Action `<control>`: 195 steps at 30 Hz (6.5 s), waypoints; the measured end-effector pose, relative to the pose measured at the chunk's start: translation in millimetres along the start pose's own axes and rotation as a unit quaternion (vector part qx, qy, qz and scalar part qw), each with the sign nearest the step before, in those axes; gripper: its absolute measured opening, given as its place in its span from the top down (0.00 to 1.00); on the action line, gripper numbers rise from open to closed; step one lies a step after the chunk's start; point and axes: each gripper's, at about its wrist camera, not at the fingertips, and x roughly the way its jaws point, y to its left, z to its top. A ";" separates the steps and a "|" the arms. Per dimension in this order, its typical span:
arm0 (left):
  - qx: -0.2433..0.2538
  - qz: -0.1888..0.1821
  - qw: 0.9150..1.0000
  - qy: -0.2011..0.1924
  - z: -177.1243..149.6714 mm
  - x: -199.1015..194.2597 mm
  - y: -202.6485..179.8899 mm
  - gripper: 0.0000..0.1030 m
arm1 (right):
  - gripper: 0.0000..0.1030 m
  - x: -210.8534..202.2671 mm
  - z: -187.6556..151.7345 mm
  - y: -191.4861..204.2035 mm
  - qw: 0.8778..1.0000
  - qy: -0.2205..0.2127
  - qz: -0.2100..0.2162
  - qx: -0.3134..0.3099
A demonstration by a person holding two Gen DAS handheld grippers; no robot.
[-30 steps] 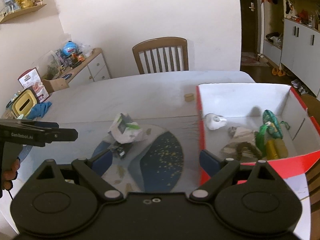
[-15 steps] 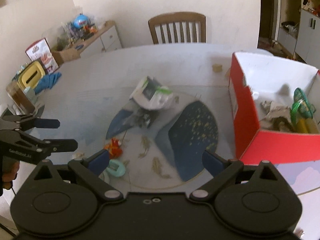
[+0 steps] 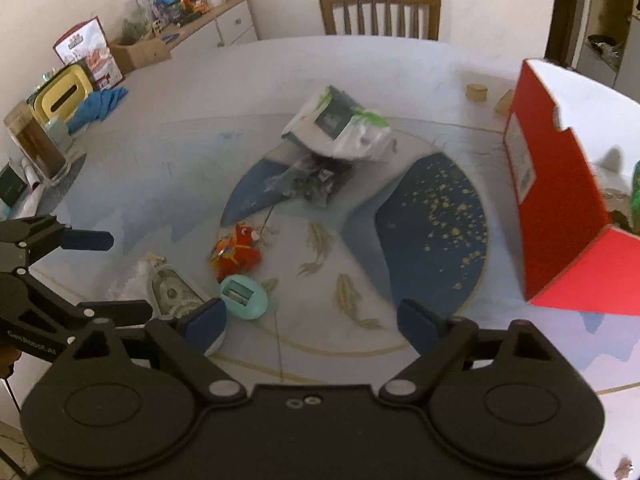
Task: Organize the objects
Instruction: 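Move left tool toward clear bubble-wrap bag while right tool approaches teal sharpener, then grasp the bubble-wrap bag with left tool while right tool grasps teal egg-shaped sharpener, then carry the bubble-wrap bag with left tool while right tool carries teal sharpener to box, then lower the bubble-wrap bag and teal sharpener into the red box with both tools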
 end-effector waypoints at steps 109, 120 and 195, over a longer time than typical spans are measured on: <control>-0.059 -0.029 0.997 -0.045 43.8 -32.9 -35.0 0.68 | 0.72 -34.8 11.0 -30.3 0.996 -0.066 -0.015 -0.053; -0.021 -0.058 0.995 -0.080 118.3 -19.3 -97.7 0.68 | 0.72 -101.1 23.2 -100.6 0.992 -0.116 -0.039 -0.019; 0.043 -0.021 0.999 0.014 273.4 176.7 -301.3 0.35 | 0.66 -66.0 20.8 -299.2 0.997 -0.055 -0.043 0.038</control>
